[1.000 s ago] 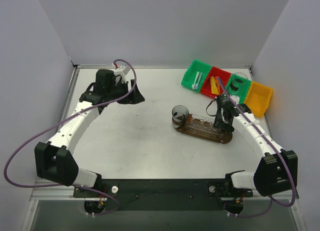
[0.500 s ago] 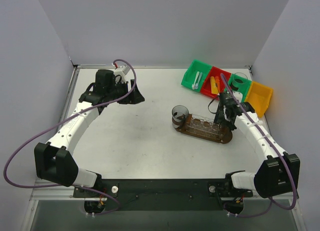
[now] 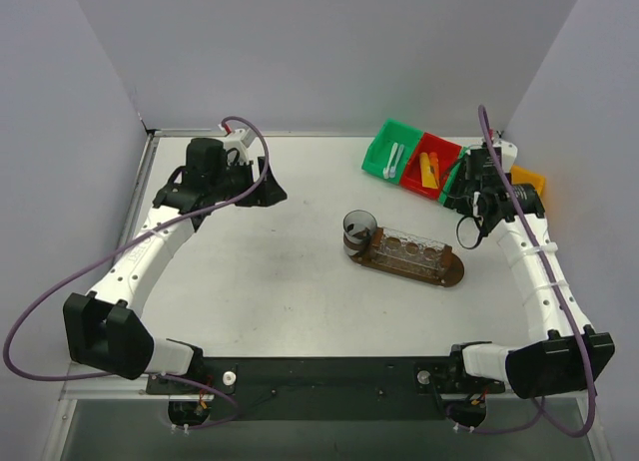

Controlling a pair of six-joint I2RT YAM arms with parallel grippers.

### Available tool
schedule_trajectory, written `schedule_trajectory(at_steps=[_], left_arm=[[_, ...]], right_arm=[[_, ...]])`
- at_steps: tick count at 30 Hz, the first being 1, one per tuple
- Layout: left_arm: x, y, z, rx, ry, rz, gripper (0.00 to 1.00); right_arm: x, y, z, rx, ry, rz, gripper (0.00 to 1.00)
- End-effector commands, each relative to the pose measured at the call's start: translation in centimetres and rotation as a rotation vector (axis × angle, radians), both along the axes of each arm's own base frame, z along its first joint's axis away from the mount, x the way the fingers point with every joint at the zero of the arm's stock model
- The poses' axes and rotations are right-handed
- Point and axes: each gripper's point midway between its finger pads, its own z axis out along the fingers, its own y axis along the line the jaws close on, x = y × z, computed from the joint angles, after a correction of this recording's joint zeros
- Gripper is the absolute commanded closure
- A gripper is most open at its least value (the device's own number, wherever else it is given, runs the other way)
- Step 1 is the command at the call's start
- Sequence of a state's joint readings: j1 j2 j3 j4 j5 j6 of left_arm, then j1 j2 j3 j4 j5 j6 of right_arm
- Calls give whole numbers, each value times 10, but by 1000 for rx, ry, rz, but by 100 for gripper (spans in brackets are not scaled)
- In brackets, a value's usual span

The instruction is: Prepare toiletry sets of a toothbrush and toothpaste on the tray

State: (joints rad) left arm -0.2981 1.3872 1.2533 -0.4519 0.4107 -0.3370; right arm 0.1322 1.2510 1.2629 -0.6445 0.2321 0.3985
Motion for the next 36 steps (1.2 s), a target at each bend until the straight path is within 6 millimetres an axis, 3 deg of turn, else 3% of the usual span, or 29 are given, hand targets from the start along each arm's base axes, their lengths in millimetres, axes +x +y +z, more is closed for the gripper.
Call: schedule_trajectory(at_steps=[1, 5, 9, 14, 23, 29, 36], left_arm=[[11, 5, 41, -30, -133, 39, 19], [13, 7, 47, -34, -144, 66, 19], [16, 11, 54, -34, -171, 93, 19], [27, 14, 61, -34, -199, 132, 19], [60, 17, 73, -46, -233, 213, 19], [81, 17, 75, -43, -238, 231, 19], [94, 25, 63, -24, -199, 277, 19]], right_arm=[[7, -17, 30, -56, -30, -7, 52], [19, -32, 33, -56, -26, -47, 52], [38, -38, 25, -13, -13, -74, 53], [65, -59, 15, 60, -67, -157, 54], [117, -80, -57, 281, -38, -337, 62], [153, -109, -64, 334, -87, -421, 62], [185, -128, -62, 442, -192, -459, 62]])
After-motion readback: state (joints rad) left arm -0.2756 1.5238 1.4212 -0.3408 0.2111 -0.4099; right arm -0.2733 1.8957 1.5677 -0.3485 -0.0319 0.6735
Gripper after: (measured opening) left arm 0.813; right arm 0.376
